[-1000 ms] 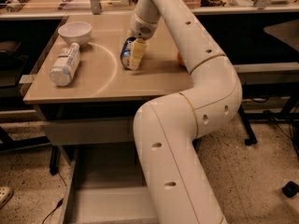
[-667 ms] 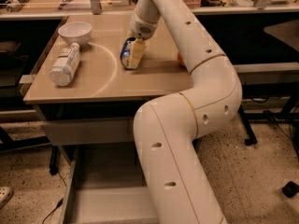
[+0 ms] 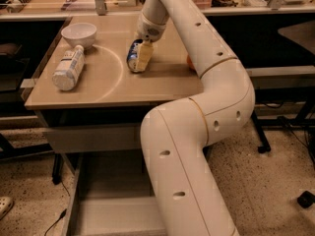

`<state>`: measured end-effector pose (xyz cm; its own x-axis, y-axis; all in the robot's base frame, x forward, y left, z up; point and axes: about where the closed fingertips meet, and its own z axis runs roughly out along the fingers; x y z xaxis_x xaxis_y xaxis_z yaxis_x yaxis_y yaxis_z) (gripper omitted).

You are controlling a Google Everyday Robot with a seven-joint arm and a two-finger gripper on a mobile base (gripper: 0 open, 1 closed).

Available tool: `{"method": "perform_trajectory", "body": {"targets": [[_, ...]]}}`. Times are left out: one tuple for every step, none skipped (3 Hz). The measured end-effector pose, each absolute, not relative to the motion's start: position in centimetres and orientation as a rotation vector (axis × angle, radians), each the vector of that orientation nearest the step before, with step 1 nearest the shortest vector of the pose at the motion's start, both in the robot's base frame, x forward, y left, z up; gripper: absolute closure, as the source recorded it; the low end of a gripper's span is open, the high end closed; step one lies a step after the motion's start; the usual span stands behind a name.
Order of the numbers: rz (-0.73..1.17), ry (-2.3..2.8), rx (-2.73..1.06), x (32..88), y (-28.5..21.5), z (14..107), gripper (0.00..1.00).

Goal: Place pepsi can into middle drawer

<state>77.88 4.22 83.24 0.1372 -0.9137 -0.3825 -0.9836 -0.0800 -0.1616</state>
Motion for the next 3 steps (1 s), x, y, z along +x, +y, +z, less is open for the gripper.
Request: {"method": "perform_trajectory", "body": {"targets": [[0.24,1.814,-2.025,78.6,4.7,83.2,1.0],[0.221,1.821,-1.987,78.6,3.7,84.8,1.0],[0.255,1.862,-1.918,77.3,1.8,86.6,1.0]]}}
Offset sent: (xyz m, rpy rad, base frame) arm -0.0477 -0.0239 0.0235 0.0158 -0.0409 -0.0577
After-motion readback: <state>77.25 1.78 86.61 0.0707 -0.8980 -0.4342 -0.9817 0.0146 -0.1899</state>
